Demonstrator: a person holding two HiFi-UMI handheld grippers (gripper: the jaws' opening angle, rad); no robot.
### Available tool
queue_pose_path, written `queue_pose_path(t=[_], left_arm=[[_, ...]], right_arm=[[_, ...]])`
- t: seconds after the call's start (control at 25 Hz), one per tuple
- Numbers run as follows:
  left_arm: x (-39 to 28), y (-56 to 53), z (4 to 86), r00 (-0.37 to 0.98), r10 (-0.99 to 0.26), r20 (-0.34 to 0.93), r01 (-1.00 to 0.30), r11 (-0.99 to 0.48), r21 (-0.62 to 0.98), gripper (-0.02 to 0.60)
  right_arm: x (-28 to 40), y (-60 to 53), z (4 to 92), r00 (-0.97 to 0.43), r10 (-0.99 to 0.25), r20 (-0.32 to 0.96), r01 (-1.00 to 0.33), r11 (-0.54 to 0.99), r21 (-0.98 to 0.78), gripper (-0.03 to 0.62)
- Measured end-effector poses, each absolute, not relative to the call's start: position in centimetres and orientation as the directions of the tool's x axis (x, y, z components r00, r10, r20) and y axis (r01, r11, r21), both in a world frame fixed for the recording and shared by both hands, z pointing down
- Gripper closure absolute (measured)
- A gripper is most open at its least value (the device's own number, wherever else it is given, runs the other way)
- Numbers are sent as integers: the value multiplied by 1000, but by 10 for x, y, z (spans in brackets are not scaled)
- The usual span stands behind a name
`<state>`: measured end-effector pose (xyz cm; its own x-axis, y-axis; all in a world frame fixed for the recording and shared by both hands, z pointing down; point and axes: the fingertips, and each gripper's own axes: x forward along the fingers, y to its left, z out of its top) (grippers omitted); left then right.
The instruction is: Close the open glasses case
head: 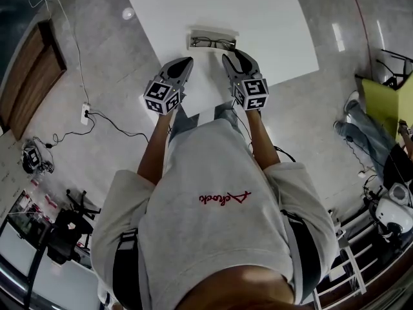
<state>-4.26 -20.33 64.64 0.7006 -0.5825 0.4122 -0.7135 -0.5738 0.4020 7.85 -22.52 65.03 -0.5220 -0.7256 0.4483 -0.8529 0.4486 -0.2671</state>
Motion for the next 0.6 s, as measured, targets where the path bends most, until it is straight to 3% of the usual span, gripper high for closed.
queue_pose_path(t=[0.36, 0.6], left_arm=[[-51, -197, 647, 691, -587, 422, -723, -562, 401, 555], [-55, -194, 648, 687, -591, 422, -726, -556, 404, 555]], right_arm=[[80, -261, 648, -491, -744, 454, -869, 454, -196, 428], [81, -267, 645, -433, -742, 512, -827, 553, 102, 428]])
